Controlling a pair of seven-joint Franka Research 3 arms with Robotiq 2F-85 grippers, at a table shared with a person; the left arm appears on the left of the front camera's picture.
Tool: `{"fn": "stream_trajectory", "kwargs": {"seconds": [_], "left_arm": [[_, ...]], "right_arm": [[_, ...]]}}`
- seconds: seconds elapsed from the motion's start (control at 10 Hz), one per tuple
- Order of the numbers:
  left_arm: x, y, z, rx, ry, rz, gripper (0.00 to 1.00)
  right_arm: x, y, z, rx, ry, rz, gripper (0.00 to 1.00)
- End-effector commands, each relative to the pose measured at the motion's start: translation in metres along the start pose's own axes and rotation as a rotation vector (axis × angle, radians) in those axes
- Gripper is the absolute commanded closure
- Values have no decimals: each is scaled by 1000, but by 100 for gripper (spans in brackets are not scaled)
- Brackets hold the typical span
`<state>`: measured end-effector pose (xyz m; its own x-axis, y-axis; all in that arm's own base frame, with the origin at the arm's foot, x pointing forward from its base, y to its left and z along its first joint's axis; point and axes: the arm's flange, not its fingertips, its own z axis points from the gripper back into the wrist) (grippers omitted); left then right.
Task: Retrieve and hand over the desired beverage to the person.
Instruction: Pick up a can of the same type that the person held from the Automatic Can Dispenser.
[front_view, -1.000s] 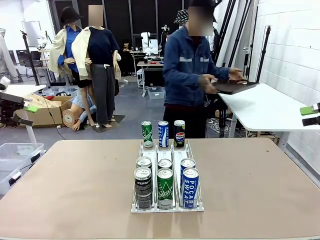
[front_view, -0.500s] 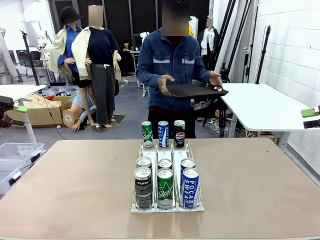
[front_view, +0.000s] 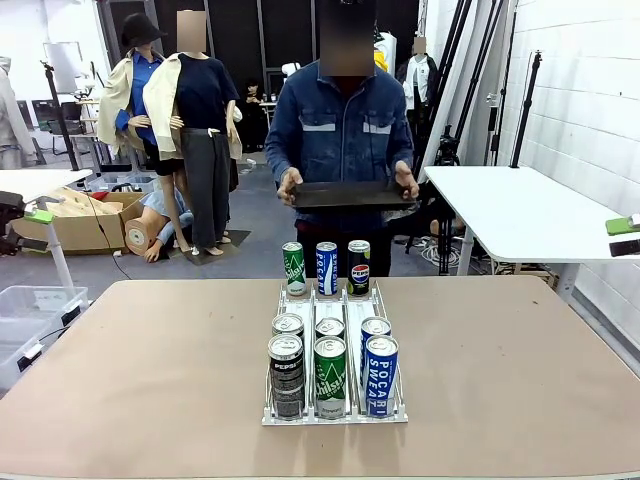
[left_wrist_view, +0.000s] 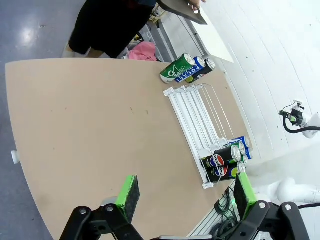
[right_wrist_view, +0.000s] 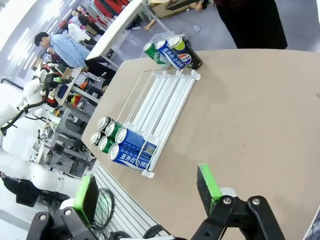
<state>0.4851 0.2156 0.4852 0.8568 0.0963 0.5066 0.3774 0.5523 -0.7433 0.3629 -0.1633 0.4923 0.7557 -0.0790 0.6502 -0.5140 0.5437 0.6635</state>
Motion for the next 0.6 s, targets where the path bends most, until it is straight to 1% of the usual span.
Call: {"fn": "stream_trajectory", "kwargs": {"seconds": [0.0,0.5], "left_arm": [[0,0,1,-1,0,2,0],[0,0,1,-1,0,2,0]], "right_arm": [[0,0,-1,-3,2,-7,0],[0,0,-1,-3,2,-7,0]]}}
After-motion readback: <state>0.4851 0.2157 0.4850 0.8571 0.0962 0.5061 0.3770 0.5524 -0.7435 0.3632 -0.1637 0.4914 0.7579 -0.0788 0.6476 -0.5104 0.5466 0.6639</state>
